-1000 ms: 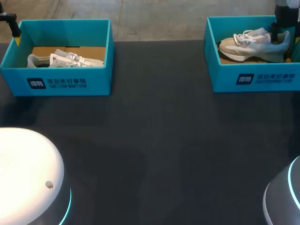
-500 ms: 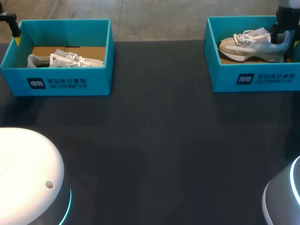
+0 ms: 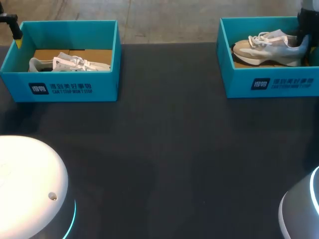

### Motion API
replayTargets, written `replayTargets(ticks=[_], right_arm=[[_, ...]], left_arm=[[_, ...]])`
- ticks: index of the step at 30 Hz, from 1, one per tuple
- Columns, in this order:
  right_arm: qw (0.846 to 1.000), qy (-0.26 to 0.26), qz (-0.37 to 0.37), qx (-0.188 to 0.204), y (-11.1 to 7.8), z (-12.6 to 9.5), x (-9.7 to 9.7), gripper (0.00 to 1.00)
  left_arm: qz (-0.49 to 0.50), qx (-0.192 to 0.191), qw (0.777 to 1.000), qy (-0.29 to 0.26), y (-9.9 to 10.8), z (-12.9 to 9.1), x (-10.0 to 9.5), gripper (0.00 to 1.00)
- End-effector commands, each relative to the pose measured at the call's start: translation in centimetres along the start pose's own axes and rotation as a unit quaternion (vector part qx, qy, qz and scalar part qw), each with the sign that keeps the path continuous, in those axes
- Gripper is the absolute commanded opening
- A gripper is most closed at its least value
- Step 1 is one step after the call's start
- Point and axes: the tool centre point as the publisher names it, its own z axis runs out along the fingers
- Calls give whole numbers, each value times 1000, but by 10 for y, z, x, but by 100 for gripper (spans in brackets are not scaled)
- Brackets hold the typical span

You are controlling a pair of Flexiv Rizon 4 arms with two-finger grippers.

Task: Take the shoe out of the shoebox, open the shoe tongue, remove and reinsert the insole, then place the shoe into the shoebox

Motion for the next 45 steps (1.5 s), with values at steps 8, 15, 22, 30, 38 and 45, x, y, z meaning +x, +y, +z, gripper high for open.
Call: replayTargets(ticks=[8,15,22,30,38,45], right_arm=[[999,-3,1,46,6,-3,1,0],[999,-10,4,33,5,-21,-2,0],[1000,-24,7,16,6,-51,-11,0],[999,-34,11,0,2,-93,-20,0],[999,-40,13,-16,-7,-141,-32,0],[999,-49,13,-20,-24,-179,-37,0]], left_arm=[[0,-2,1000,1,-2,0,0,100],[0,-2,1000,1,-2,0,0,100],[0,-2,1000,1,-2,0,0,100],[0,-2,1000,1,-2,0,0,100],[0,-2,1000,1,-2,0,0,100],[0,-2,1000,1,-2,0,0,100]])
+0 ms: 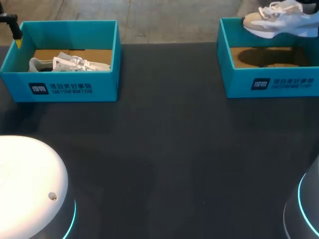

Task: Take the shoe out of the shoebox, open the shoe tongue, remove and reinsert the insole, then place the shoe into the shoebox

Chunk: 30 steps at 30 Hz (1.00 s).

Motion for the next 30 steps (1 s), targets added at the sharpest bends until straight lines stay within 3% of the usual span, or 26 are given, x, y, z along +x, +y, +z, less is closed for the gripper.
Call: replayTargets(ticks=[1,7,18,25,30], right_arm=[[1000,-4,-1,-13,-27,-40,-2,0],[1000,-8,-5,-18,-56,-67,-1,0],[1000,0,-8,-30,-129,-105,16,0],[999,2,13,-43,-183,-134,38,0],[999,0,25,-45,-214,-142,53,0]], left_arm=[[0,-2,1000,1,-2,0,0,100],[0,-2,1000,1,-2,0,0,100],[0,-2,1000,1,-2,0,0,100],[0,-2,1000,1,-2,0,0,100],[0,-2,1000,1,-2,0,0,100]])
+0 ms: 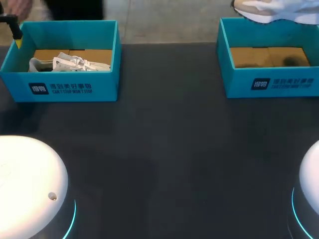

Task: Take the shoe out of the shoebox, open the shoe tongue, remove and reinsert the insole, then place the shoe into the shoebox

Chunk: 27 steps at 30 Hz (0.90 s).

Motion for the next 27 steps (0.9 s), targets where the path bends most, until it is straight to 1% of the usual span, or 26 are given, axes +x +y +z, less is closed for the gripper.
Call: replayTargets(ticks=[1,7,13,18,25,27], right_arm=[[994,-2,11,-113,-90,-2,12,0],[993,-2,22,-112,-128,-2,28,0],[991,0,24,-128,-162,-1,42,0],[989,-8,29,-143,-185,1,55,0],[990,-17,48,-133,-217,12,73,0],[990,-17,48,-133,-217,12,73,0]], left_arm=[[0,-2,1000,1,-2,0,0,100],[0,-2,1000,1,-2,0,0,100],[0,-2,1000,1,-2,0,0,100],[0,-2,1000,1,-2,0,0,100],[0,-2,1000,1,-2,0,0,100],[0,-2,1000,1,-2,0,0,100]])
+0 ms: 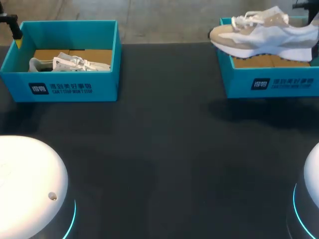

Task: Take the shoe out of the shoebox, open the shoe tongue, remove and reinsert the insole, then place the shoe into the shoebox

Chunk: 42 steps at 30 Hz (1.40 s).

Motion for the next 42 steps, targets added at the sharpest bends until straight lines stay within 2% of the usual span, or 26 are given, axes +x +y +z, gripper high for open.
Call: replayTargets(ticks=[1,17,18,22,30,35,42], right_arm=[[987,2,1,-159,-20,4,1,0],[987,2,1,-159,-20,4,1,0],[986,-9,5,-166,-22,4,7,0],[986,-59,-3,-158,-33,26,36,0],[987,-19,-21,-157,-73,68,60,0],[988,-19,-27,-151,-97,90,77,0],[991,-21,1,-132,-125,125,100,0]], left_arm=[[0,-2,1000,1,-2,0,0,100],[0,-2,1000,1,-2,0,0,100],[0,-2,1000,1,-2,0,0,100],[0,-2,1000,1,-2,0,0,100],[0,-2,1000,1,-2,0,0,100],[0,-2,1000,1,-2,0,0,100],[0,-2,1000,1,-2,0,0,100]])
